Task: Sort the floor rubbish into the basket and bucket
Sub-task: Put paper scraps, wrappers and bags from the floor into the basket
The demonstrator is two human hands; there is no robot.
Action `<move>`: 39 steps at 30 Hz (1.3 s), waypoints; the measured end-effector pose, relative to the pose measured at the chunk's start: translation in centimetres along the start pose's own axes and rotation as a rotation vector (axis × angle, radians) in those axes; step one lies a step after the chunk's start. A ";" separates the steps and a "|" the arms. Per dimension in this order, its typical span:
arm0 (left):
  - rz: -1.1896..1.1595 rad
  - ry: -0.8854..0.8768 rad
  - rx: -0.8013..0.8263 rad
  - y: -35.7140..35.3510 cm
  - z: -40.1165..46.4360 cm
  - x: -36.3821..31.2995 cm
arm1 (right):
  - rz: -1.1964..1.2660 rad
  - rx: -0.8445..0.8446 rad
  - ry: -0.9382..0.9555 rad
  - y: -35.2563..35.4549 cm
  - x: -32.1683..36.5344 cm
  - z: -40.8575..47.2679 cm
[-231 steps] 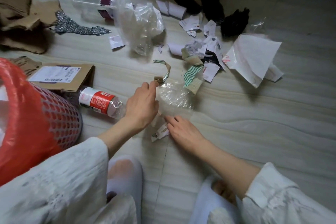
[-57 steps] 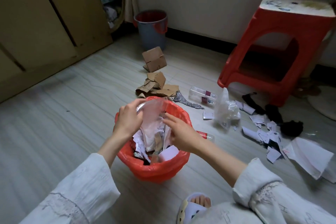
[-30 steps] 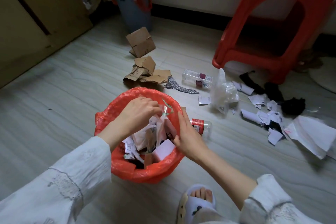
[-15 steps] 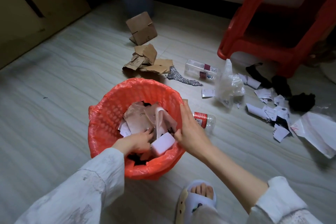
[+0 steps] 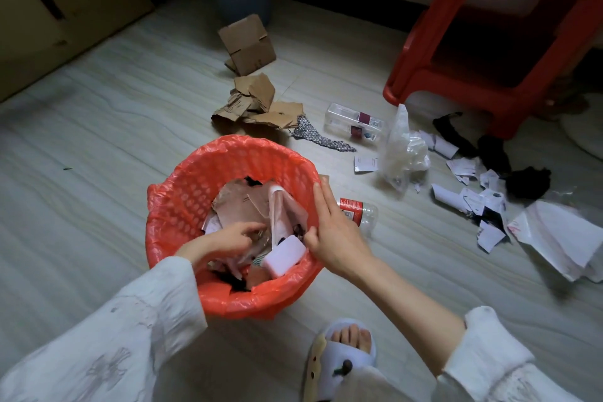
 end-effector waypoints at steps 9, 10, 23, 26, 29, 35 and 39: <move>-0.003 -0.111 -0.302 3.4 -6.2 -3.1 | 0.019 0.057 0.001 1.3 1.1 -1.1; 0.018 -0.130 -0.340 3.9 -6.9 -3.6 | 0.009 0.068 0.010 1.6 1.4 -1.5; 0.145 -0.338 -0.531 8.2 -14.9 -15.6 | -0.132 0.099 -0.035 10.9 1.8 -8.4; 0.206 -0.405 -0.498 8.4 -14.3 -20.9 | -0.183 0.108 -0.077 14.3 -0.8 -10.2; 0.290 -0.460 -0.456 7.5 -12.6 -26.5 | -0.175 0.068 -0.160 18.1 -5.5 -11.9; 0.708 -0.559 -0.213 0.7 -6.2 -35.8 | -0.233 -0.005 -0.345 23.4 -17.6 -14.6; 0.873 -0.593 -0.164 -2.1 -0.7 -41.2 | -0.253 -0.005 -0.440 22.9 -27.0 -15.5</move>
Point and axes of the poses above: each hand's wrist, its own z-axis towards the middle knuckle, its own y-axis out of the back of the hand, x = y × z, the point moved 6 cm from there along z, towards the middle knuckle, and after that the axes turned 12 degrees about z, right-handed, at the moved point
